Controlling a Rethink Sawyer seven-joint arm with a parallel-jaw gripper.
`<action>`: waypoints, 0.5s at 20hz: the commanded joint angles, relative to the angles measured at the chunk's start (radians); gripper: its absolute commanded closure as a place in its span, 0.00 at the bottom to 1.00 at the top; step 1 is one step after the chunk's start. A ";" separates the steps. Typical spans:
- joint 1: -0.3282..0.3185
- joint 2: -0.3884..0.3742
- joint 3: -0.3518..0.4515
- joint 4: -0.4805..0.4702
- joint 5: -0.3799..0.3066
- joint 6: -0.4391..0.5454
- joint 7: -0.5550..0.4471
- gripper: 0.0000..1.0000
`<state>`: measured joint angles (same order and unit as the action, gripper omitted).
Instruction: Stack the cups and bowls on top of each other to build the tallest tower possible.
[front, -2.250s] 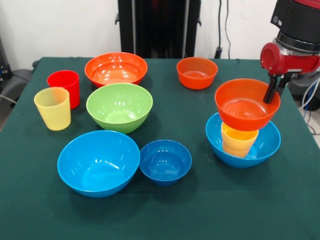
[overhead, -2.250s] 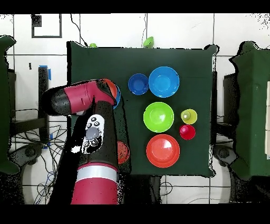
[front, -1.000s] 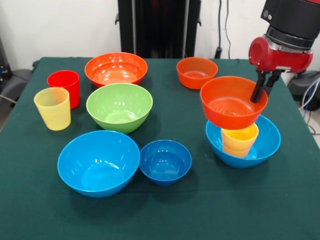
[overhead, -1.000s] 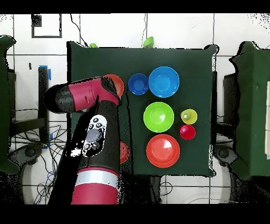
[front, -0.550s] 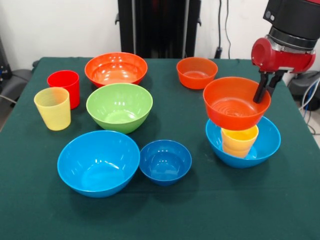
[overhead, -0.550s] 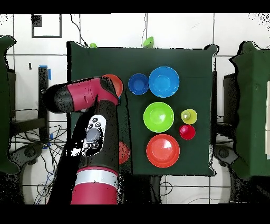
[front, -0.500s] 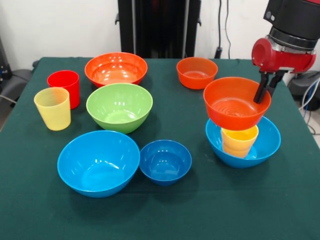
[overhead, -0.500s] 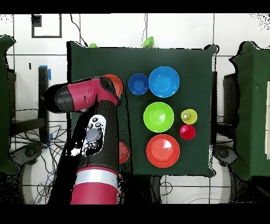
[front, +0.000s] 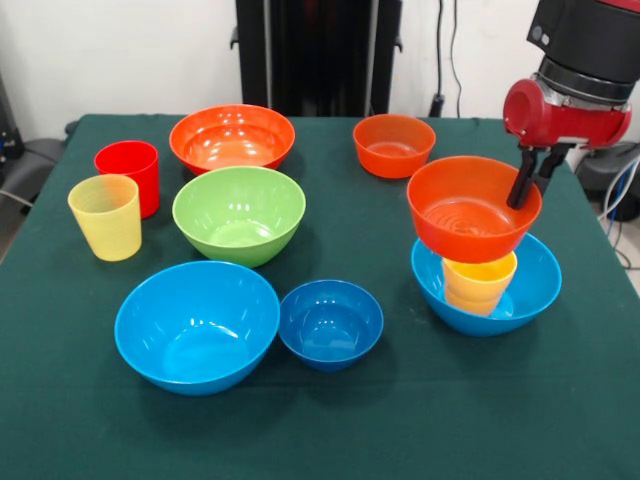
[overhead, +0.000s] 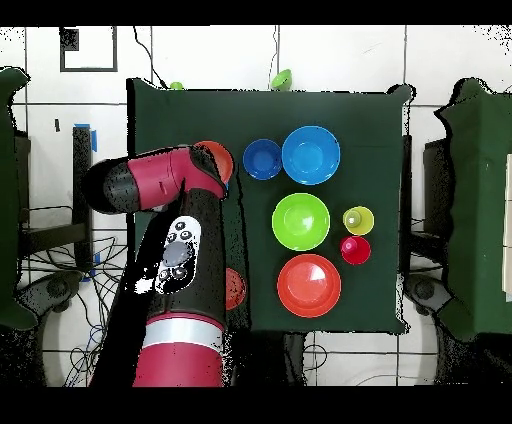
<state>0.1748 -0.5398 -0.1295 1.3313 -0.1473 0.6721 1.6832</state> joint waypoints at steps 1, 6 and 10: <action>-0.002 0.034 0.085 -0.025 0.014 0.016 0.099 1.00; -0.004 0.039 0.085 -0.033 0.013 0.008 0.099 1.00; -0.008 0.040 0.091 -0.038 0.021 -0.002 0.104 1.00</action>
<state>0.1748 -0.5231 -0.1295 1.3235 -0.1473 0.6723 1.6832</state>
